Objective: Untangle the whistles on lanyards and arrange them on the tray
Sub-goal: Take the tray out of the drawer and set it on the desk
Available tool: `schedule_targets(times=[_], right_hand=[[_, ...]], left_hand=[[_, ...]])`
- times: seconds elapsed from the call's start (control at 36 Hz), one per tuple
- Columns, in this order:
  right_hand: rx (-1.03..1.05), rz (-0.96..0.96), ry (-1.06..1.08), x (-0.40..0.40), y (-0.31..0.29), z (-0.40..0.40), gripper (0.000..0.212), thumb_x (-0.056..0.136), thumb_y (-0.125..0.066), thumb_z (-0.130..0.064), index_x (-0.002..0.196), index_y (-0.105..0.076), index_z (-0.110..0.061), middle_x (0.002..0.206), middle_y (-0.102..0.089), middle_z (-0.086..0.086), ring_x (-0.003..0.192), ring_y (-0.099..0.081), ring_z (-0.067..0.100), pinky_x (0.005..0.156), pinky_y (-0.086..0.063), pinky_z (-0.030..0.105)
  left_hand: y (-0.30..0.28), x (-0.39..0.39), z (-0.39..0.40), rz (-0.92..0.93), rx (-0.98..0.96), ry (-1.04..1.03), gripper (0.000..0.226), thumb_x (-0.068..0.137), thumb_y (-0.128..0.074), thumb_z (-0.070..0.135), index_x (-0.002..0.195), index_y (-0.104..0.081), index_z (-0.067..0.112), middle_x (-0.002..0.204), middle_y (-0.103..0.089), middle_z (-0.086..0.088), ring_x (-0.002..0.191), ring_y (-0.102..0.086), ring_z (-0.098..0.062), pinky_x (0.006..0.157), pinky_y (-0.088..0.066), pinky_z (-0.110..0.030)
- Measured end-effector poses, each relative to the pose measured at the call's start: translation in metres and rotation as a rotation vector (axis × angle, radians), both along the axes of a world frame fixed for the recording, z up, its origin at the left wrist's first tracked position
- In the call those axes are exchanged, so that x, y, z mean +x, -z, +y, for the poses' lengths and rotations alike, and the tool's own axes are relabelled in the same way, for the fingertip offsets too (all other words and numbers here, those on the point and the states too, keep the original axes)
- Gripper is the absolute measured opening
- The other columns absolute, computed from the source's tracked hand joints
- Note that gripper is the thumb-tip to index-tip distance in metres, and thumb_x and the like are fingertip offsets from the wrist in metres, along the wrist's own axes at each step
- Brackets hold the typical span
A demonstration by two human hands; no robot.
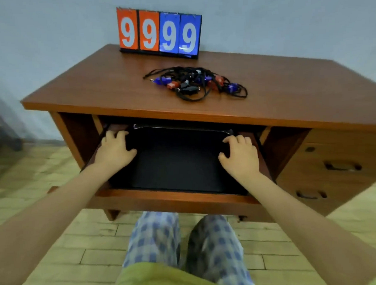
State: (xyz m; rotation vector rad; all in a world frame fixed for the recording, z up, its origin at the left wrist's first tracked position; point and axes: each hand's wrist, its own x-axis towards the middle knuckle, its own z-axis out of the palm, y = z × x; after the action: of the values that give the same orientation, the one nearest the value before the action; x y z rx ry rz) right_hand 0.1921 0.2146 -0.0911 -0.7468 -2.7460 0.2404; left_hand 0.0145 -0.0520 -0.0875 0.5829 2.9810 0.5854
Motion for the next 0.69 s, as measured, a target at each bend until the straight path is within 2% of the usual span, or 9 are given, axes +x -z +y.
schedule_targets(times=[0.08,0.17,0.22,0.31,0.39,0.47,0.58,0.69], right_hand=[[-0.108,0.007,0.153,0.022,-0.002,0.001,0.061,0.089,-0.06,-0.034,0.14,-0.035,-0.013,0.137,-0.04,0.013,0.131,-0.033,0.033,0.097,-0.043,0.043],[-0.272,-0.009,0.216,0.031,-0.002,-0.002,0.061,0.094,-0.054,-0.027,0.146,-0.029,-0.007,0.141,-0.04,0.017,0.124,-0.047,0.034,0.09,-0.046,0.039],[-0.29,-0.042,0.212,0.032,-0.004,-0.002,0.051,0.095,-0.049,-0.02,0.142,-0.034,-0.005,0.132,-0.051,0.017,0.111,-0.057,0.034,0.082,-0.048,0.037],[-0.352,-0.071,0.22,0.031,-0.008,0.001,0.043,0.095,-0.046,-0.014,0.136,-0.041,-0.003,0.118,-0.06,0.015,0.1,-0.061,0.032,0.074,-0.05,0.035],[-0.445,-0.066,0.245,0.032,-0.015,0.007,0.034,0.095,-0.045,-0.015,0.128,-0.048,-0.004,0.103,-0.062,0.011,0.087,-0.061,0.028,0.066,-0.047,0.033],[-0.58,-0.027,0.261,0.035,-0.022,0.012,0.037,0.095,-0.044,-0.013,0.131,-0.046,-0.004,0.103,-0.062,0.012,0.083,-0.061,0.026,0.063,-0.044,0.031],[-0.656,0.015,0.312,0.045,-0.031,0.017,0.041,0.094,-0.042,-0.006,0.134,-0.045,-0.001,0.092,-0.059,0.01,0.066,-0.054,0.019,0.049,-0.039,0.025],[-0.693,0.032,0.301,0.058,-0.039,0.014,0.039,0.098,-0.038,-0.005,0.137,-0.04,-0.001,0.09,-0.054,0.006,0.074,-0.053,0.019,0.055,-0.042,0.026]], left_hand=[[-0.004,0.005,-0.007,-0.041,0.045,-0.008,0.068,0.091,-0.062,0.031,0.147,-0.03,0.011,0.145,-0.033,-0.022,0.123,-0.047,-0.039,0.093,-0.044,-0.039],[-0.007,0.006,-0.009,-0.091,0.082,-0.03,0.062,0.091,-0.061,0.026,0.144,-0.035,0.008,0.141,-0.041,-0.021,0.114,-0.054,-0.037,0.085,-0.047,-0.037],[-0.01,0.003,-0.009,-0.104,0.108,-0.038,0.053,0.09,-0.06,0.019,0.138,-0.042,0.004,0.129,-0.054,-0.02,0.11,-0.057,-0.035,0.08,-0.048,-0.035],[-0.015,-0.002,-0.009,-0.12,0.133,-0.067,0.036,0.09,-0.056,0.011,0.123,-0.055,-0.001,0.111,-0.064,-0.019,0.101,-0.06,-0.033,0.074,-0.046,-0.032],[-0.016,-0.002,-0.009,-0.155,0.168,-0.096,0.026,0.09,-0.052,0.008,0.112,-0.062,-0.001,0.108,-0.065,-0.019,0.098,-0.06,-0.034,0.074,-0.047,-0.031],[-0.018,-0.001,-0.006,-0.202,0.22,-0.106,0.023,0.09,-0.051,0.01,0.105,-0.065,0.0,0.103,-0.066,-0.016,0.094,-0.061,-0.032,0.074,-0.047,-0.031],[-0.027,0.007,-0.004,-0.285,0.232,-0.062,0.02,0.093,-0.05,0.016,0.091,-0.065,0.003,0.084,-0.064,-0.01,0.083,-0.06,-0.027,0.066,-0.042,-0.031],[-0.032,0.016,-0.006,-0.327,0.295,-0.063,0.02,0.096,-0.05,0.022,0.098,-0.061,0.006,0.098,-0.063,-0.012,0.089,-0.058,-0.026,0.071,-0.04,-0.03]])
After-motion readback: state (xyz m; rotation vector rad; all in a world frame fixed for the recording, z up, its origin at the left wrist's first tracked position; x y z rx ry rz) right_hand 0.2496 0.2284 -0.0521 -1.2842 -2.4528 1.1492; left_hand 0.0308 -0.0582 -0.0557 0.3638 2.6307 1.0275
